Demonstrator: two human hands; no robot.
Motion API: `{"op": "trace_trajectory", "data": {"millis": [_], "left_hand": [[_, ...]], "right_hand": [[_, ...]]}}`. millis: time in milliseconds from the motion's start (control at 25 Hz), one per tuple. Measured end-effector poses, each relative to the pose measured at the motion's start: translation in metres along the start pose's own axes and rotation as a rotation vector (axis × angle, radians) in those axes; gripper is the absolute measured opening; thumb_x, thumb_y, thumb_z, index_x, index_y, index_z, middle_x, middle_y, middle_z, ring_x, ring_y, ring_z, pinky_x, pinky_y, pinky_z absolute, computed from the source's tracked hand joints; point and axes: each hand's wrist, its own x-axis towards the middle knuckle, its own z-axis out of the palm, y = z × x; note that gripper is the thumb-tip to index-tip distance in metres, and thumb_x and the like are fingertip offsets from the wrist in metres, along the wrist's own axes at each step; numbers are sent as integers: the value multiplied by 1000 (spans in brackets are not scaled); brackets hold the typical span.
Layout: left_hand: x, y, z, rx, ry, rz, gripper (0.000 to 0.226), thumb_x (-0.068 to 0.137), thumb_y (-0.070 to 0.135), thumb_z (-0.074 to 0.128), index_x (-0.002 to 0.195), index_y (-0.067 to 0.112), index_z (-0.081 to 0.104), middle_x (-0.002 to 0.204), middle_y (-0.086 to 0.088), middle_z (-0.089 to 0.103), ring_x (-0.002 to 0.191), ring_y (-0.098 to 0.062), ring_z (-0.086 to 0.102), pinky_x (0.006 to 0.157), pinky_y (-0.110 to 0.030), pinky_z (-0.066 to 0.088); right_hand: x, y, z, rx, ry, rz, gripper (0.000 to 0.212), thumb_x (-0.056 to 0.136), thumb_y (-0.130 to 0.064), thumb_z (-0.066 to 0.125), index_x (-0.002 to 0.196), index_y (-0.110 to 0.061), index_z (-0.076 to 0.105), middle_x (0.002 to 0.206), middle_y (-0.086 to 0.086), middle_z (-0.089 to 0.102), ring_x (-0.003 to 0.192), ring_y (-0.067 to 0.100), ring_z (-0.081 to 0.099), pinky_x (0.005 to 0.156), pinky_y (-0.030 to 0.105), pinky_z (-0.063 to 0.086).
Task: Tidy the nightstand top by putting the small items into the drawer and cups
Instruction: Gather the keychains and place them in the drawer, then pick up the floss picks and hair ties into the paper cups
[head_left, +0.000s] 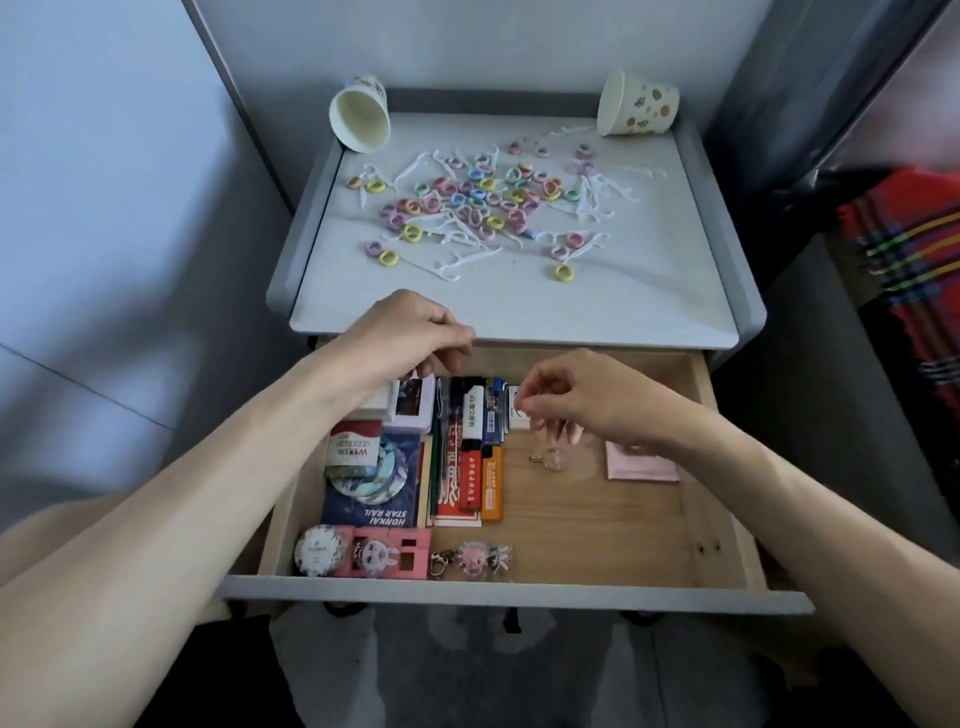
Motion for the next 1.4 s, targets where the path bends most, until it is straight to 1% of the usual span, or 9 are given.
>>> {"op": "trace_trajectory", "data": {"millis": [120, 280, 360, 520, 800, 1040, 1120, 1200, 1400], "left_hand": [[14, 20, -20, -293, 231, 41, 19, 94, 23, 63, 88, 8, 74, 64, 4, 66, 50, -9, 49, 48, -18, 36], [39, 34, -42, -498, 323, 101, 20, 96, 23, 61, 87, 8, 72, 67, 1, 64, 52, -13, 48, 50, -22, 35], [46, 28, -44, -539, 286, 101, 20, 96, 23, 61, 86, 9, 71, 70, -1, 64, 56, -14, 49, 52, -23, 35], [57, 22, -50, -585, 213, 64, 18, 96, 21, 60, 91, 8, 72, 74, -3, 64, 57, -15, 51, 52, -23, 37], [75, 27, -52, -674, 157, 35, 14, 95, 15, 60, 91, 8, 72, 72, -2, 65, 55, -14, 51, 51, -21, 37], [78, 31, -49, -700, 165, 14, 10, 93, 13, 62, 94, 7, 70, 71, 0, 66, 52, -12, 49, 47, -19, 35], [76, 34, -48, -657, 168, 38, 5, 92, 11, 64, 93, 11, 69, 71, 3, 66, 52, -11, 50, 45, -18, 34], [75, 36, -44, -582, 182, 92, 16, 87, 10, 70, 100, 16, 67, 77, 5, 68, 61, -12, 57, 49, -19, 41], [73, 39, -31, -434, 126, 287, 88, 66, 19, 91, 136, 35, 41, 118, 17, 60, 107, 0, 60, 86, -20, 52]], "right_hand": [[25, -21, -39, -82, 262, -90, 9, 91, -17, 62, 95, -18, 70, 85, -2, 72, 67, 10, 66, 63, 26, 50], [93, -37, -118, -589, 674, -119, 31, 91, -18, 58, 121, -17, 63, 135, 5, 51, 117, 24, 53, 94, 35, 44], [126, -39, -157, -728, 717, -52, 44, 90, -12, 56, 134, -16, 53, 146, 8, 38, 130, 30, 41, 100, 41, 42], [185, -34, -209, -993, 684, 132, 67, 85, -4, 58, 145, -22, 35, 144, 16, 33, 131, 38, 33, 106, 50, 37], [230, -20, -238, -1134, 693, 165, 65, 82, -1, 59, 140, -15, 35, 132, 21, 41, 120, 40, 45, 99, 45, 39], [220, -27, -247, -1278, 714, 136, 52, 79, -25, 68, 126, -19, 45, 119, 17, 48, 107, 36, 52, 88, 43, 43], [199, -49, -238, -1177, 788, 112, 57, 76, -33, 72, 125, -19, 46, 119, 17, 48, 104, 35, 53, 86, 43, 45], [169, -76, -219, -872, 849, -19, 60, 73, -37, 75, 123, -21, 47, 120, 12, 50, 99, 30, 54, 81, 39, 47], [87, -114, -122, 0, 393, -184, 55, 73, -33, 81, 118, -28, 49, 111, -4, 63, 96, 15, 64, 84, 32, 54]]}}
